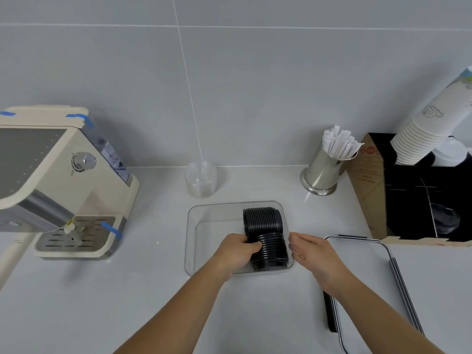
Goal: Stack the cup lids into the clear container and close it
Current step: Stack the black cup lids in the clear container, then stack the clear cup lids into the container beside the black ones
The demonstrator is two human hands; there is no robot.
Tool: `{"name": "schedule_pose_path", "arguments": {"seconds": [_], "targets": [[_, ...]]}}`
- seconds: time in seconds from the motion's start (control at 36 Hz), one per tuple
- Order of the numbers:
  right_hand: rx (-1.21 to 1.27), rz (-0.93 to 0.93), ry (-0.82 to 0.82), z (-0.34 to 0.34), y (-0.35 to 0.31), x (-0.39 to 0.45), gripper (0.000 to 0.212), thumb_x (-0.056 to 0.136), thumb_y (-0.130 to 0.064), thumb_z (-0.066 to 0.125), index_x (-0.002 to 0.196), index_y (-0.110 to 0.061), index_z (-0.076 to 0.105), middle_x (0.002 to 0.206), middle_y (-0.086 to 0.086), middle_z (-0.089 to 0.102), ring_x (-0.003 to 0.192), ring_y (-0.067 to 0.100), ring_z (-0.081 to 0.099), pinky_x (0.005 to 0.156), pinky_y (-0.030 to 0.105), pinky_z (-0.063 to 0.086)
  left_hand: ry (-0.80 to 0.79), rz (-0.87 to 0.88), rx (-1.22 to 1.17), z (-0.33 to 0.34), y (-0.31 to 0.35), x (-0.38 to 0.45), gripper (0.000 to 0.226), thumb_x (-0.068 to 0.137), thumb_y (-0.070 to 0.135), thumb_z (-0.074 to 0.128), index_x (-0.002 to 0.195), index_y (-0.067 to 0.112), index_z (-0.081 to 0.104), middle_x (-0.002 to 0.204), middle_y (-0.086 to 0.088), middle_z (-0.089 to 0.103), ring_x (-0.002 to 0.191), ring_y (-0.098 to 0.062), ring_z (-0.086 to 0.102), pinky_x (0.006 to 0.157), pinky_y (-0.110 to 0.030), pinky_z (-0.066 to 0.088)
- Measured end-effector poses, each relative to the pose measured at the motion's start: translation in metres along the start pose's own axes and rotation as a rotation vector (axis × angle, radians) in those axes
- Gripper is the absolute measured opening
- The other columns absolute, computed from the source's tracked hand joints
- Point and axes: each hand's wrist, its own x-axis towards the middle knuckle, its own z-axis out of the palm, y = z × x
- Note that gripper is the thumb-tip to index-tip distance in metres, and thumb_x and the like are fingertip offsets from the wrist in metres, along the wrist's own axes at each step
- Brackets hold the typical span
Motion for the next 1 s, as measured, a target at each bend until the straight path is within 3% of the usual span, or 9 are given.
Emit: {"name": "schedule_pose_path", "arguments": {"seconds": [0.06, 0.08, 0.11, 0.14, 0.19, 0.25, 0.36, 0.44, 1.0], "targets": [[0.009, 0.006, 0.008, -0.002, -0.001, -0.001, 0.020, 0.093, -0.014, 0.057, 0.089, 0.000, 0.071, 0.086, 0.007, 0.053, 0.086, 0.017, 0.051, 0.090, 0.024, 0.046, -0.008, 0.002, 0.002, -0.003, 0.000, -0.001, 0.024, 0.090, 0.025, 0.065, 0.107, 0.010, 0.074, 0.106, -0.003, 0.074, 0.098, -0.017, 0.067, 0.099, -0.033, 0.051], [0.015, 0.010, 0.016, -0.003, -0.002, -0.003, 0.022, 0.093, -0.015, 0.058, 0.095, 0.004, 0.069, 0.088, 0.012, 0.058, 0.088, 0.011, 0.044, 0.094, 0.026, 0.046, -0.008, 0.004, -0.003, -0.006, 0.000, -0.002, 0.024, 0.090, 0.027, 0.065, 0.104, 0.011, 0.075, 0.105, -0.002, 0.074, 0.099, -0.017, 0.066, 0.100, -0.034, 0.051], [0.024, 0.014, 0.027, -0.004, -0.004, -0.004, 0.024, 0.094, -0.015, 0.059, 0.101, 0.006, 0.068, 0.095, 0.019, 0.065, 0.097, 0.024, 0.064, 0.098, 0.028, 0.046, -0.008, 0.006, -0.010, -0.008, 0.000, -0.004, 0.023, 0.090, 0.029, 0.064, 0.101, 0.011, 0.076, 0.103, -0.002, 0.073, 0.097, -0.017, 0.065, 0.100, -0.034, 0.050], [0.040, 0.018, 0.040, -0.005, -0.007, -0.006, 0.024, 0.094, -0.015, 0.059, 0.104, 0.004, 0.068, 0.105, 0.024, 0.067, 0.120, 0.036, 0.058, 0.102, 0.030, 0.046, -0.006, 0.008, -0.019, -0.011, 0.000, -0.006, 0.023, 0.090, 0.030, 0.064, 0.096, 0.011, 0.076, 0.099, -0.002, 0.071, 0.092, -0.017, 0.063, 0.098, -0.032, 0.049], [0.095, 0.017, 0.045, -0.005, -0.014, -0.010, 0.015, 0.095, -0.014, 0.060, 0.105, -0.009, 0.068, 0.115, 0.015, 0.068, 0.113, 0.025, 0.063, 0.103, 0.035, 0.046, 0.000, 0.009, -0.054, -0.018, 0.000, -0.011, 0.018, 0.088, 0.031, 0.065, 0.081, 0.015, 0.072, 0.088, -0.002, 0.062, 0.085, -0.017, 0.055, 0.096, -0.031, 0.048], [0.164, 0.011, 0.032, -0.007, -0.020, -0.012, 0.020, 0.095, -0.014, 0.059, 0.115, -0.011, 0.063, 0.117, 0.010, 0.066, 0.109, 0.022, 0.063, 0.102, 0.037, 0.046, -0.021, 0.023, -0.103, -0.026, 0.000, -0.016, 0.018, 0.088, 0.029, 0.066, 0.072, 0.020, 0.065, 0.078, 0.001, 0.056, 0.080, -0.017, 0.052, 0.098, -0.032, 0.048], [0.202, 0.012, 0.006, -0.010, -0.030, -0.011, 0.033, 0.097, -0.019, 0.057, 0.128, -0.008, 0.057, 0.120, 0.010, 0.067, 0.110, 0.024, 0.064, 0.101, 0.039, 0.046, -0.026, 0.013, -0.262, -0.044, 0.003, -0.029, 0.011, 0.093, 0.021, 0.064, 0.099, 0.014, 0.069, 0.108, -0.004, 0.070, 0.105, -0.015, 0.066, 0.096, -0.030, 0.051], [0.211, 0.008, -0.006, -0.009, -0.038, -0.009, 0.034, 0.098, -0.021, 0.054, 0.129, -0.008, 0.057, 0.124, 0.011, 0.066, 0.112, 0.025, 0.064, 0.104, 0.041, 0.045, 0.019, 0.009, -0.372, -0.058, 0.004, -0.036, 0.021, 0.093, 0.019, 0.065, 0.110, 0.007, 0.069, 0.112, -0.009, 0.072, 0.108, -0.021, 0.067, 0.098, -0.035, 0.052], [0.213, 0.039, -0.108, 0.044, -0.085, 0.028, 0.029, 0.096, -0.021, 0.058, 0.121, -0.008, 0.062, 0.119, 0.015, 0.068, 0.109, 0.029, 0.067, 0.097, 0.042, 0.050, 0.260, 0.037, -0.732, -0.140, 0.001, -0.032, 0.023, 0.094, 0.019, 0.061, 0.112, 0.006, 0.069, 0.111, -0.016, 0.071, 0.103, -0.031, 0.068, 0.093, -0.040, 0.053]]}}
